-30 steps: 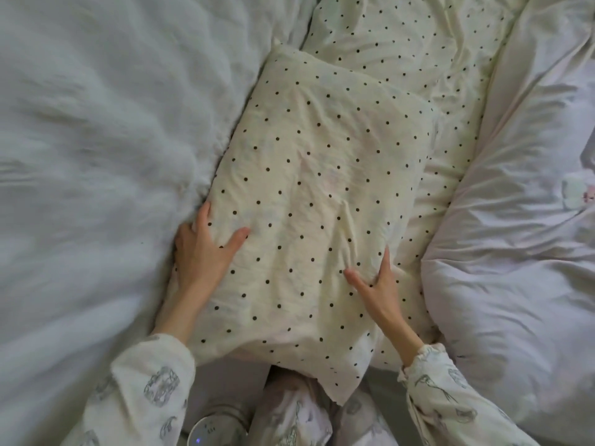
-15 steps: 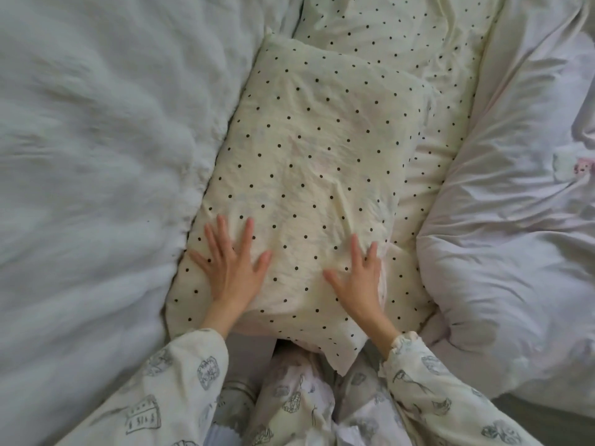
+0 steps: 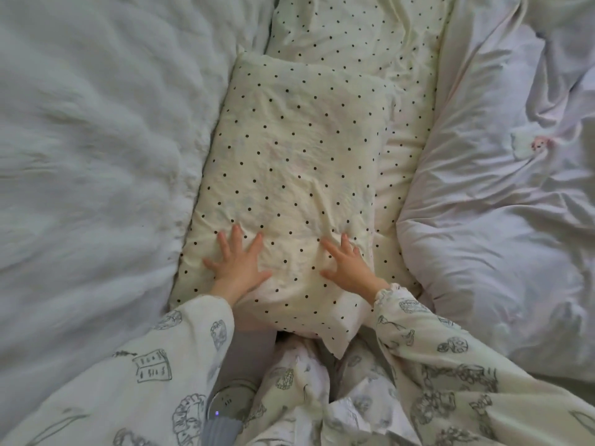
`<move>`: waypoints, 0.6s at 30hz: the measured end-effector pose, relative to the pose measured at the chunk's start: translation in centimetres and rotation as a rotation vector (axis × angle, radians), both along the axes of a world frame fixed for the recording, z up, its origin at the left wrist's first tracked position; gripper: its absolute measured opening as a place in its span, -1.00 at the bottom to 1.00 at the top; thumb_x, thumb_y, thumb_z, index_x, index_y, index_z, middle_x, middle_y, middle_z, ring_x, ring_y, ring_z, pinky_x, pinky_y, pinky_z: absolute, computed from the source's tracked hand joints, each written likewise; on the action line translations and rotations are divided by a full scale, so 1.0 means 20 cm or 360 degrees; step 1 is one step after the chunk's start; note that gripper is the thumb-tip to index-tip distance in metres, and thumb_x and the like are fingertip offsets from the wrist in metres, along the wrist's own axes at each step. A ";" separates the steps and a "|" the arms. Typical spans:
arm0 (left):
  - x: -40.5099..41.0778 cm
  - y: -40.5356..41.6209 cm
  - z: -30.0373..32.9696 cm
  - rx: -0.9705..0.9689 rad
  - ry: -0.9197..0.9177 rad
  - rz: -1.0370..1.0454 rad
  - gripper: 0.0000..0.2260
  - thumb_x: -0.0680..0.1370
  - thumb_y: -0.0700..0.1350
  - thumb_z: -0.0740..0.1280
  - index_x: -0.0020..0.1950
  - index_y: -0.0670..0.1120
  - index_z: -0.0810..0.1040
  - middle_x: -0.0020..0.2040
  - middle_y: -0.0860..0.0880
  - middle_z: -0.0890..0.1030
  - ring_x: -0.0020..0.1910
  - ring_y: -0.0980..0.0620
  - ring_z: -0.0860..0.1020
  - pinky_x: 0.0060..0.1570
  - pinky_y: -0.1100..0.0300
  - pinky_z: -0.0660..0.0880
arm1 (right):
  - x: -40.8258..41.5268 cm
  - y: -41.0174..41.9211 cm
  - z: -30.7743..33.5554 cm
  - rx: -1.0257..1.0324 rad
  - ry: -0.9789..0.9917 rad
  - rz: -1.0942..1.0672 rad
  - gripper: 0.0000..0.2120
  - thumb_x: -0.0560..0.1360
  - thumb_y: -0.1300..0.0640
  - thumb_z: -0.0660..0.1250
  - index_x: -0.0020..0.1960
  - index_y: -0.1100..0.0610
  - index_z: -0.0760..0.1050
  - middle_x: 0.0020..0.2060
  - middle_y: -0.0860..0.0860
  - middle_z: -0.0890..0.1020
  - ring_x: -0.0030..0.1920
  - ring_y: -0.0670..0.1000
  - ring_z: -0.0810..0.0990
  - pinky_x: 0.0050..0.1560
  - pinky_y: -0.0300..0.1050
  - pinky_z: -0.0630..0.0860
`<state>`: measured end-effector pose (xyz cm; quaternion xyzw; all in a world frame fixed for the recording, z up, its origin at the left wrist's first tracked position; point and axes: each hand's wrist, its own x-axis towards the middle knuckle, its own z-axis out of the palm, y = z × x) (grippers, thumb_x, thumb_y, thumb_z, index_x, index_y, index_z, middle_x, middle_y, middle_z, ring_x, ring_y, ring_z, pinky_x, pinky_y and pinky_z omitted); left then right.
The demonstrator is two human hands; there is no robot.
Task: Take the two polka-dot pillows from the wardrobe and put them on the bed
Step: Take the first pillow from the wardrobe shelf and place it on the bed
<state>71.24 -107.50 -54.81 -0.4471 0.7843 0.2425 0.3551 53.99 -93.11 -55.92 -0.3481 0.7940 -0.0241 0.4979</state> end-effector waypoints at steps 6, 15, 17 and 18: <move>-0.12 0.03 0.15 -0.0004 0.0221 0.0166 -0.53 0.55 0.02 0.17 0.45 -0.02 0.22 0.52 -0.17 0.10 0.48 -0.16 0.06 0.36 -0.13 0.22 | -0.11 0.09 0.20 -0.0291 -0.0024 -0.0305 -0.37 0.55 0.02 0.22 0.52 0.04 0.00 0.49 0.10 0.19 0.39 0.09 0.31 0.31 -0.04 0.28; -0.53 0.49 0.42 0.0149 0.0883 0.0495 -0.63 0.57 -0.02 0.20 0.37 -0.06 0.35 0.35 -0.15 0.40 0.31 -0.09 0.37 0.23 0.06 0.32 | -0.36 0.65 0.43 -0.0641 0.0039 -0.1153 -0.48 0.55 0.06 0.23 0.46 0.06 0.17 0.32 0.11 0.43 0.19 0.02 0.46 0.17 -0.09 0.41; -0.66 0.65 0.48 0.0156 0.0967 0.0438 -0.65 0.57 -0.04 0.21 0.35 -0.05 0.37 0.33 -0.13 0.42 0.28 -0.07 0.40 0.20 0.07 0.35 | -0.44 0.84 0.49 -0.0744 0.0073 -0.1331 -0.52 0.55 0.07 0.23 0.44 0.05 0.22 0.25 0.11 0.49 0.07 -0.04 0.48 0.04 -0.16 0.43; -0.72 0.74 0.52 0.0160 0.0993 0.0400 -0.65 0.57 -0.04 0.21 0.35 -0.05 0.38 0.33 -0.13 0.43 0.27 -0.07 0.41 0.18 0.09 0.36 | -0.48 0.95 0.52 -0.0806 0.0099 -0.1400 -0.54 0.55 0.07 0.24 0.43 0.05 0.24 0.22 0.09 0.50 0.04 -0.05 0.48 0.01 -0.19 0.43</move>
